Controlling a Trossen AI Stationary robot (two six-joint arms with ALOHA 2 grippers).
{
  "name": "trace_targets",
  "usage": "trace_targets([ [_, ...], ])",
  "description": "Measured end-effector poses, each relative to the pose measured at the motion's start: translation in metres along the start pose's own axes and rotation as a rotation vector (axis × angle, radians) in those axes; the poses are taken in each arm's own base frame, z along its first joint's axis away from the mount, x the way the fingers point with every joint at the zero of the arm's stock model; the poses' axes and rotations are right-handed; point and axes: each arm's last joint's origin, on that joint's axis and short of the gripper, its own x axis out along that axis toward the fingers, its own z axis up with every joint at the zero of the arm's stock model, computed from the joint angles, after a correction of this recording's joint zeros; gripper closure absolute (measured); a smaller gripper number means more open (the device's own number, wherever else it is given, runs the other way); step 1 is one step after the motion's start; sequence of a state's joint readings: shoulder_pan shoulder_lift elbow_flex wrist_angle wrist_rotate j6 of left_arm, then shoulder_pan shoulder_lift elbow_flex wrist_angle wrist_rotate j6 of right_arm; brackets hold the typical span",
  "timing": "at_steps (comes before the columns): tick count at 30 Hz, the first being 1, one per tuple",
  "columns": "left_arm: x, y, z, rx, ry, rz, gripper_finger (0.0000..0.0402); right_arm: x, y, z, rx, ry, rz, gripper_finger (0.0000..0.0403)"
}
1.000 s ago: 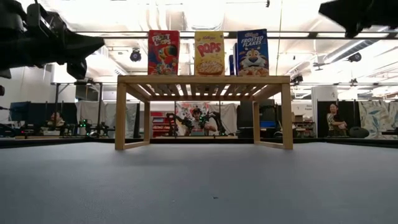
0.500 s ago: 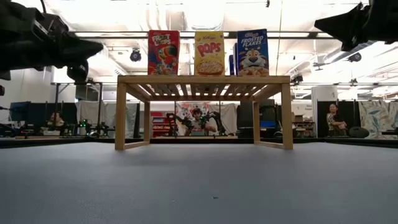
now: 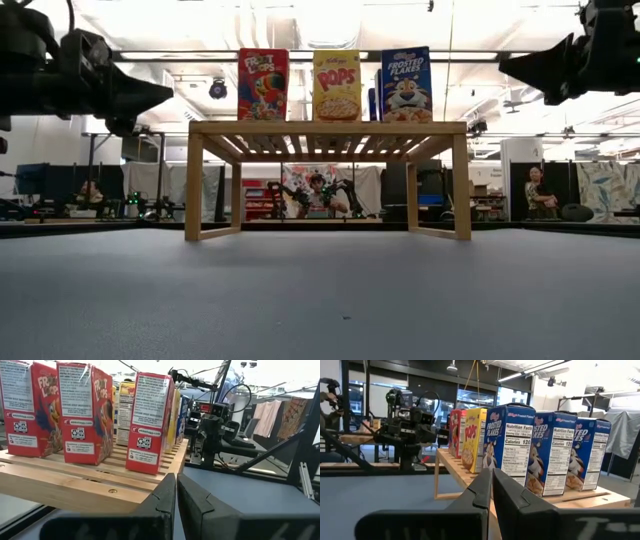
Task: Stack cereal on shelf
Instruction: Return to Home Position
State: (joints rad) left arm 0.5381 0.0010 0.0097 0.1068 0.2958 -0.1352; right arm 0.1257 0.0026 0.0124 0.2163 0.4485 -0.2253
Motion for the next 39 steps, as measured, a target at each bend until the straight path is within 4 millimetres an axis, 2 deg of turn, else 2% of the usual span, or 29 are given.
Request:
trace_targets([
  [7, 0.0000, 0.0004, -0.0026, 0.031, 0.026, 0.005, 0.0401, 0.0001, 0.0003, -0.0010, -0.007, 0.009, 0.003, 0.0394],
  [12, 0.0001, 0.0009, -0.0042, -0.022, 0.042, 0.014, 0.0401, 0.0004, 0.0010, -0.0033, -0.018, 0.031, 0.008, 0.0394],
  [17, 0.0002, 0.0036, -0.0045, -0.077, 0.034, 0.104, 0.0401, 0.0004, -0.0004, -0.0033, -0.016, 0.038, -0.039, 0.0394],
  [39, 0.0011, 0.0042, -0.0070, -0.078, 0.061, 0.109, 0.0401, 0.0001, -0.0010, -0.0073, -0.053, 0.083, -0.077, 0.0394],
])
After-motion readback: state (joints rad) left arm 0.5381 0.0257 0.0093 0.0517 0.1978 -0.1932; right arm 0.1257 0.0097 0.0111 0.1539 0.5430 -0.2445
